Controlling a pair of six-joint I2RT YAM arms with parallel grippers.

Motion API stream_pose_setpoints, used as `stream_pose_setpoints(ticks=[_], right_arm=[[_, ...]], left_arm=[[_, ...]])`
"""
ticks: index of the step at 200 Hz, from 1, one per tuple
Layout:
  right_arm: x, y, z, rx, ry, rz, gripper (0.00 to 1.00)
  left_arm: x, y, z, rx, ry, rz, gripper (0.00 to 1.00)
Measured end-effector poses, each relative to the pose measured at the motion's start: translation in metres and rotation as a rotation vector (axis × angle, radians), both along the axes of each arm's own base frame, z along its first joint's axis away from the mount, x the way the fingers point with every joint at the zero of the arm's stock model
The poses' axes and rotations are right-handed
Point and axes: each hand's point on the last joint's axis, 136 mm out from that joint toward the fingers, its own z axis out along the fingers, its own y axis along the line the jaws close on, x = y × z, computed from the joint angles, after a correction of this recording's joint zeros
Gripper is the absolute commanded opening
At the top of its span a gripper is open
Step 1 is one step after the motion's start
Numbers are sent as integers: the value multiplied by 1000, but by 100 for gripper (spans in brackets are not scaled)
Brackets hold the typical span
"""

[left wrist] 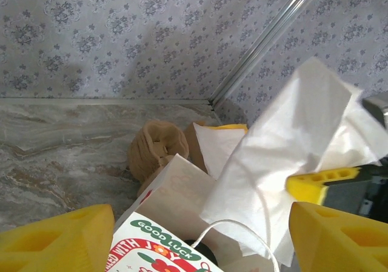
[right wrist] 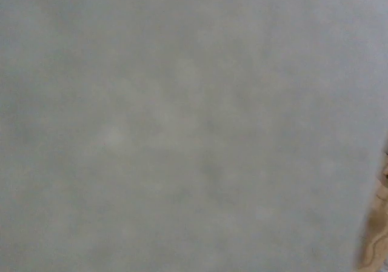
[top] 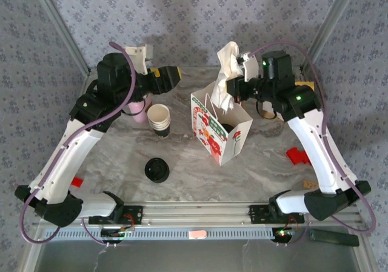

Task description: Pack the takeout coffee

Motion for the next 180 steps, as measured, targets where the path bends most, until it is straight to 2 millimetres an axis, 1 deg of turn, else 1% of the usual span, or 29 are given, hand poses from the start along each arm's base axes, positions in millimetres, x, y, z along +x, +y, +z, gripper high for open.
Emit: stream_pose_setpoints(ticks=[46, 79, 127, 180], right_arm=[[12, 9, -26, -59, -9, -16, 7], [16, 16, -42, -88, -20, -17, 8], [23, 29, -62, -111, -34, -18, 8], [32, 34, -90, -145, -36, -49, 8]], left_arm=[[0, -1, 1, -17, 7, 0, 76], [0, -3, 4, -29, -1, -10, 76], [-1, -4, 4, -31, 2, -17, 76], [1, -6, 1, -27, 9, -20, 76]])
